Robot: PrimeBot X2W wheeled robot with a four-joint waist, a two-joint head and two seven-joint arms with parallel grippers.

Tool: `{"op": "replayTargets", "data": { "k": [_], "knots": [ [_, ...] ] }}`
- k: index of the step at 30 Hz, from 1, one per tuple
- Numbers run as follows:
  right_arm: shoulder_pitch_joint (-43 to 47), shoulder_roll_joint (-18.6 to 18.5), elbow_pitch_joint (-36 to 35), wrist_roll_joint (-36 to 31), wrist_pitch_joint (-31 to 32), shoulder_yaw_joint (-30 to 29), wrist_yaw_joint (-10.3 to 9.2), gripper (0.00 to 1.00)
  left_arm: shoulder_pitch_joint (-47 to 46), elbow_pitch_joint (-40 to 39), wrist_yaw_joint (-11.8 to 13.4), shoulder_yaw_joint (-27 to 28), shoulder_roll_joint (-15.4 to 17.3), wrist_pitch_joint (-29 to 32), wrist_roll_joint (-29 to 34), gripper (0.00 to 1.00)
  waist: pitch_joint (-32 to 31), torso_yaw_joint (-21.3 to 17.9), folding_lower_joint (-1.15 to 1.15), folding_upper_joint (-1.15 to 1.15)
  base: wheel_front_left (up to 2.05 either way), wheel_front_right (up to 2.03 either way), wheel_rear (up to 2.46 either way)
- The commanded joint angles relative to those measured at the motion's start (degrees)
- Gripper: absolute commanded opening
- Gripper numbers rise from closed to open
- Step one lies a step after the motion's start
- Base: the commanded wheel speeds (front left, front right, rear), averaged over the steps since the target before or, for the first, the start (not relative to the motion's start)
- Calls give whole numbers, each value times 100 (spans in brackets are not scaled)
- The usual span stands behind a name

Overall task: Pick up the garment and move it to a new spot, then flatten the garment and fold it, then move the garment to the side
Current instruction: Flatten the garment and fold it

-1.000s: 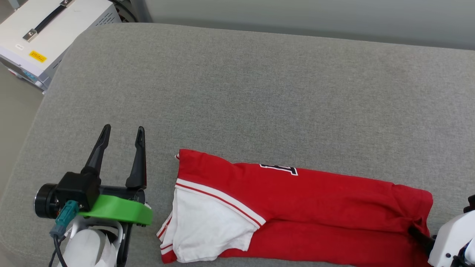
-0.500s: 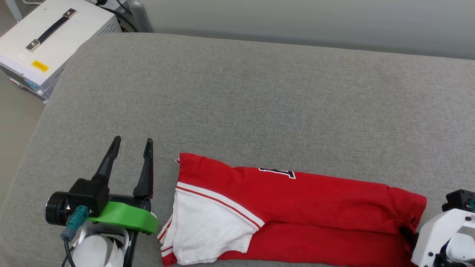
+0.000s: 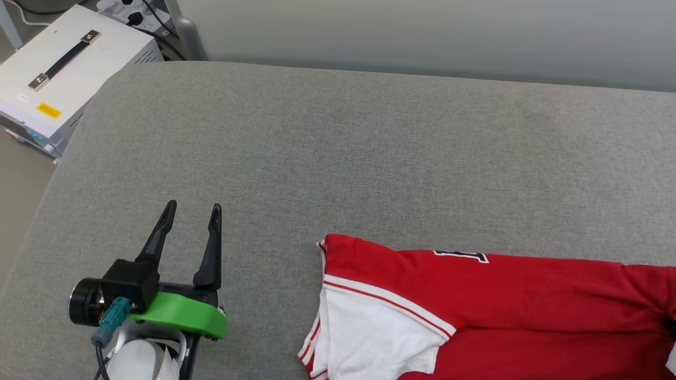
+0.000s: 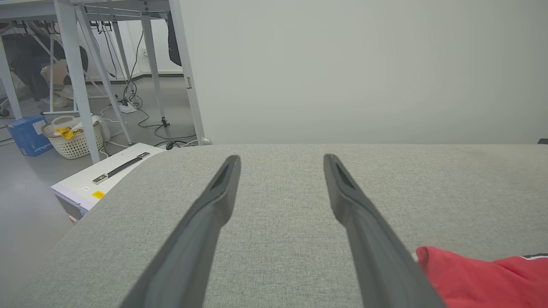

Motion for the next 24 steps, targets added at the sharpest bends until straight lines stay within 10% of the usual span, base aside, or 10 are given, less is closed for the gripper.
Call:
{"op": "replayTargets", "data": {
  "k": [1,24],
  "knots": [
    [-111,-36,33,-88,-63,-62,-4,0,82,31,-29,12,-24,-34,58,100,-30,-25,0,60,0,0,0],
    [459,623,-1618,635,779,1062,-4,0,306,198,-64,-97,-94,-34,57,100,-534,18,0,60,0,0,0]
  ]
}}
